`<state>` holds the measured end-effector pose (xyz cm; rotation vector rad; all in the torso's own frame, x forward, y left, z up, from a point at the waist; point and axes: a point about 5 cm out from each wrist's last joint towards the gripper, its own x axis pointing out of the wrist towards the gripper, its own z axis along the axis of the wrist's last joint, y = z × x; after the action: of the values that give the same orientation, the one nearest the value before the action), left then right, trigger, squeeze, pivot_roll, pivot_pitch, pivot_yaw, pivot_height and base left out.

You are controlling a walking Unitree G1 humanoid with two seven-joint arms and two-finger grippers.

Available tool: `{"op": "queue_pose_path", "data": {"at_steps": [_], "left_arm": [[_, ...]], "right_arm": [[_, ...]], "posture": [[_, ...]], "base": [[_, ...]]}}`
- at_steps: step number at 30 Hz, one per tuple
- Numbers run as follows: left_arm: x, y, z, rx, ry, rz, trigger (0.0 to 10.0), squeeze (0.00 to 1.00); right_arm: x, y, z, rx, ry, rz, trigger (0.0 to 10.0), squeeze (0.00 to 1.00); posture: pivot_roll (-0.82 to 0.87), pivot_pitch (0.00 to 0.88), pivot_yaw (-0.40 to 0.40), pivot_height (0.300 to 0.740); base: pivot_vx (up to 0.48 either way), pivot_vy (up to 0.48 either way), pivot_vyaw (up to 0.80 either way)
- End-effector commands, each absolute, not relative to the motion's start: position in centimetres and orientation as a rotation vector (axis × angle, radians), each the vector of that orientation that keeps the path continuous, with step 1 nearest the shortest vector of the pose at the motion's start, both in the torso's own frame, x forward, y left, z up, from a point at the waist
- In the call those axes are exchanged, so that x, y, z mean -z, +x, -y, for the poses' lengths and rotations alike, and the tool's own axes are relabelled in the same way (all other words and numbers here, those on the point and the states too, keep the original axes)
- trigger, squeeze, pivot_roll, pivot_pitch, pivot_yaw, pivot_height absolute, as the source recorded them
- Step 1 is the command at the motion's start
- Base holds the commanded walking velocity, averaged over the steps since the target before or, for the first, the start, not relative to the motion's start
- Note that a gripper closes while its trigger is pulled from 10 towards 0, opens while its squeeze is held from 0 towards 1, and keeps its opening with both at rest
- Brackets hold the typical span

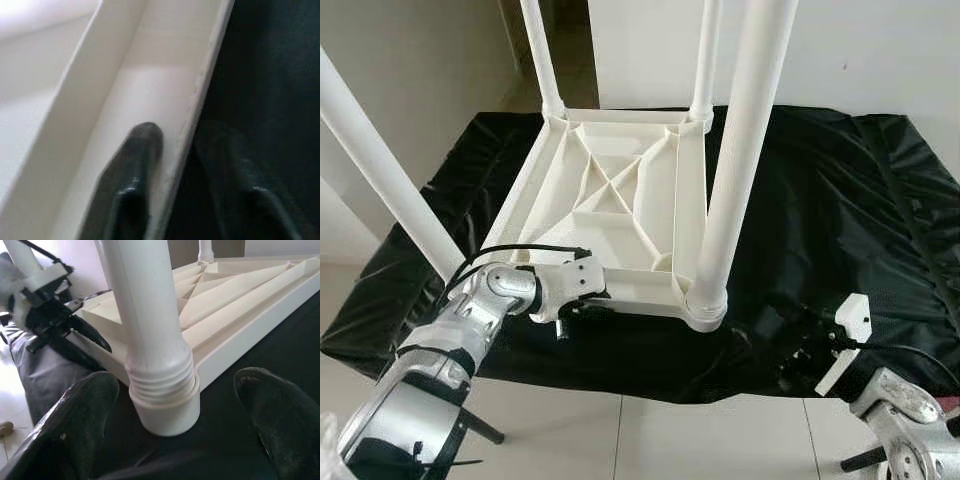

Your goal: Building children table

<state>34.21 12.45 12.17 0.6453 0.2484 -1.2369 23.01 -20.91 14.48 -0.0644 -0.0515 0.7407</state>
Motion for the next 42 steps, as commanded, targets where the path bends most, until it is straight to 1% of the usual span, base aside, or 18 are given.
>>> {"op": "queue_pose_path", "data": {"at_steps": [1,4,5,6,12,14,17,18,19,20,22,24,25,28,34,39,41,42], "left_arm": [[-10.5,33.6,-12.7,1.202,0.628,-0.306,10.0,1.0],[-10.6,33.5,-12.5,1.206,0.633,-0.293,10.0,1.0],[-10.6,33.4,-12.2,1.208,0.637,-0.274,10.0,0.36],[-10.9,33.1,-11.8,1.22,0.635,-0.239,10.0,0.0],[-11.6,32.8,-11.2,1.232,0.599,-0.187,10.0,0.0],[-13.1,32.7,-10.8,1.206,0.519,-0.119,10.0,0.0],[-13.6,32.6,-10.7,1.19,0.474,-0.109,10.0,0.0],[-14.0,32.5,-10.5,1.181,0.436,-0.101,10.0,0.0],[-15.2,32.2,-10.2,1.171,0.362,-0.058,10.0,0.0],[-15.2,32.2,-10.2,1.171,0.362,-0.058,10.0,0.0],[-17.4,31.7,-9.7,1.164,0.248,0.025,10.0,0.0],[-18.4,31.3,-9.5,1.154,0.224,0.055,10.0,0.0],[-18.3,30.8,-9.5,1.143,0.239,0.058,10.0,0.0],[-18.2,30.6,-9.5,1.135,0.24,0.043,10.0,0.0],[-18.1,29.6,-8.9,1.087,0.187,0.023,10.0,0.0],[-18.1,28.7,-8.0,1.038,0.128,0.016,10.0,0.0],[-18.0,28.1,-7.2,1.013,0.092,0.02,10.0,0.0],[-18.0,28.1,-7.2,1.013,0.092,0.02,10.0,0.0]], "right_arm": [[-14.4,23.1,20.7,-0.741,-0.066,0.057,10.0,0.0],[-14.4,23.2,20.7,-0.738,-0.068,0.059,10.0,0.0],[-14.4,23.3,20.8,-0.728,-0.057,0.063,10.0,0.0],[-14.5,23.3,20.8,-0.722,-0.055,0.066,10.0,0.0],[-14.6,23.4,20.8,-0.711,-0.051,0.072,10.0,0.0],[-14.8,23.9,20.4,-0.698,-0.049,0.092,10.0,0.0],[-14.9,24.1,20.1,-0.698,-0.049,0.099,10.0,0.0],[-15.0,24.3,19.9,-0.7,-0.051,0.106,10.0,0.0],[-15.0,24.7,19.5,-0.716,-0.048,0.109,10.0,0.0],[-15.0,24.7,19.5,-0.716,-0.048,0.109,10.0,0.0],[-15.1,25.2,18.9,-0.749,-0.04,0.113,10.0,0.0],[-15.1,25.8,18.5,-0.772,-0.046,0.113,10.0,0.0],[-15.2,26.3,18.2,-0.8,-0.05,0.107,10.0,0.0],[-15.2,26.5,18.0,-0.814,-0.051,0.106,10.0,0.0],[-15.4,27.6,17.7,-0.831,-0.069,0.105,10.0,0.0],[-15.5,29.1,17.9,-0.78,-0.085,0.112,10.0,0.0],[-15.7,30.1,18.7,-0.712,-0.096,0.114,10.0,0.0],[-15.7,30.1,18.7,-0.712,-0.096,0.114,10.0,0.0]], "posture": [[-0.05,0.1,0.08,0.74],[-0.05,0.1,0.08,0.74],[-0.05,0.101,0.081,0.74],[-0.05,0.102,0.083,0.74],[-0.05,0.102,0.086,0.74],[-0.06,0.1,0.091,0.74],[-0.06,0.1,0.092,0.74],[-0.06,0.1,0.088,0.74],[-0.05,0.098,0.08,0.74],[-0.05,0.098,0.08,0.74],[-0.04,0.096,0.066,0.74],[-0.02,0.092,0.048,0.74],[-0.02,0.091,0.036,0.74],[-0.02,0.091,0.036,0.74],[0.0,0.088,0.012,0.74],[0.0,0.084,0.007,0.74],[0.0,0.082,0.005,0.74],[0.0,0.082,0.005,0.74]], "base": [[0.0,0.0,0.0],[0.0,0.0,0.0],[0.0,0.0,0.0],[0.0,0.0,0.0],[0.0,0.0,0.0],[0.0,0.0,0.0],[0.0,0.0,0.0],[0.0,0.0,0.0],[0.0,0.0,0.0],[0.0,0.0,0.0],[0.0,0.0,0.0],[0.0,0.0,0.0],[0.0,0.0,0.0],[0.0,0.0,0.0],[0.0,0.0,0.0],[0.0,0.0,0.0],[0.0,0.0,0.0],[0.0,0.0,0.0]]}}
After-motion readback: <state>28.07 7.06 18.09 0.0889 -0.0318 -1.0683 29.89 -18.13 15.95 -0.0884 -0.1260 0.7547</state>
